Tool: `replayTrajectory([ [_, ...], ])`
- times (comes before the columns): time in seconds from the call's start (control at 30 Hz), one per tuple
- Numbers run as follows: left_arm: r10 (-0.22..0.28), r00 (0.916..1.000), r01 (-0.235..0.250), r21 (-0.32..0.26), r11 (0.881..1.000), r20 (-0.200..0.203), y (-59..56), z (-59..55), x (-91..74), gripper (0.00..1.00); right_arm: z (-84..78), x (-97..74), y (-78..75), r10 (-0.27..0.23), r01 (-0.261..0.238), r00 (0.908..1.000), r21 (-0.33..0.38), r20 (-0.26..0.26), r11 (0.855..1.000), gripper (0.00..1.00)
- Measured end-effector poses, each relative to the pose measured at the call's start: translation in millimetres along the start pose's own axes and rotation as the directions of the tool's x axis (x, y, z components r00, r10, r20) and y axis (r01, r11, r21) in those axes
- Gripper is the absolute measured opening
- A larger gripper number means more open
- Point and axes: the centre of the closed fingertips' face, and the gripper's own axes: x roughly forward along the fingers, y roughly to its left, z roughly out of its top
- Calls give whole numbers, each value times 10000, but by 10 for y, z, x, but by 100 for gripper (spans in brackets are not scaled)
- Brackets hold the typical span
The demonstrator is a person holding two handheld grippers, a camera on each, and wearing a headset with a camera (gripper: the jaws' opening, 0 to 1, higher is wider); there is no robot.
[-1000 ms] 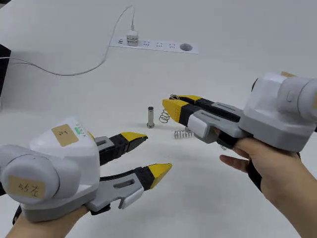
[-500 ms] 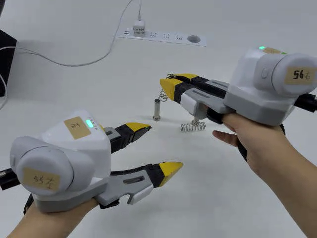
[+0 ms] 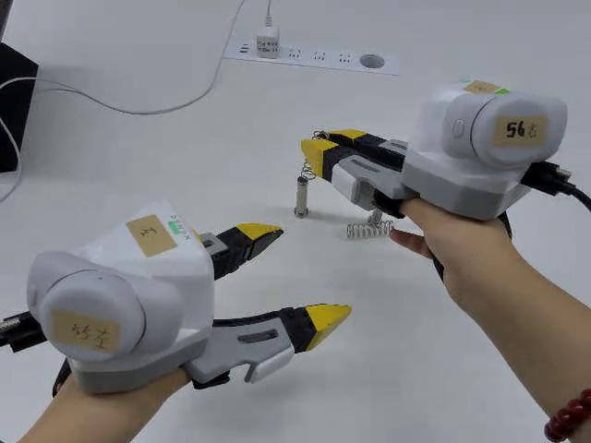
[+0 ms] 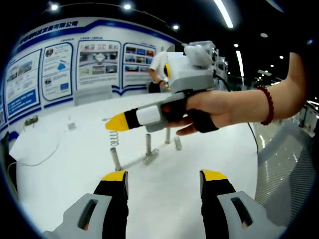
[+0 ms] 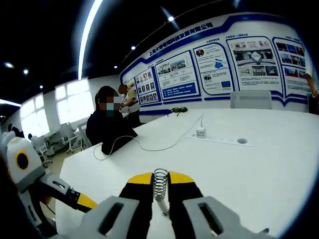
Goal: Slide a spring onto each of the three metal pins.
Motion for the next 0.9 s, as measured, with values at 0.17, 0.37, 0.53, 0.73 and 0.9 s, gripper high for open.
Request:
replayTrajectory([
  [0.17, 64, 10000, -64, -67, 10000, -47, 14, -18, 4, 62, -49, 37, -16, -40, 40, 9999, 18, -105, 10000, 12],
  [0.37, 106, 9999, -107, -155, 9998, -97, 24, -36, 4, 65, -65, 54, 2, 7, -7, 9999, -1, -115, 10000, 12],
  [0.53, 142, 9998, -145, -216, 9997, -126, 29, -46, 4, 67, -102, 63, 32, -8, -3, 9996, -410, -265, 9992, 12],
  [0.73, 150, 9997, -155, -257, 9995, -182, 24, -62, 6, 68, -171, 75, 77, -63, 3, 9986, -1108, -535, 9938, 12],
  [0.9, 194, 9996, -199, -285, 9994, -204, 35, -67, 3, 69, -229, 90, 91, -171, 50, 9971, -1607, -738, 9870, 12],
])
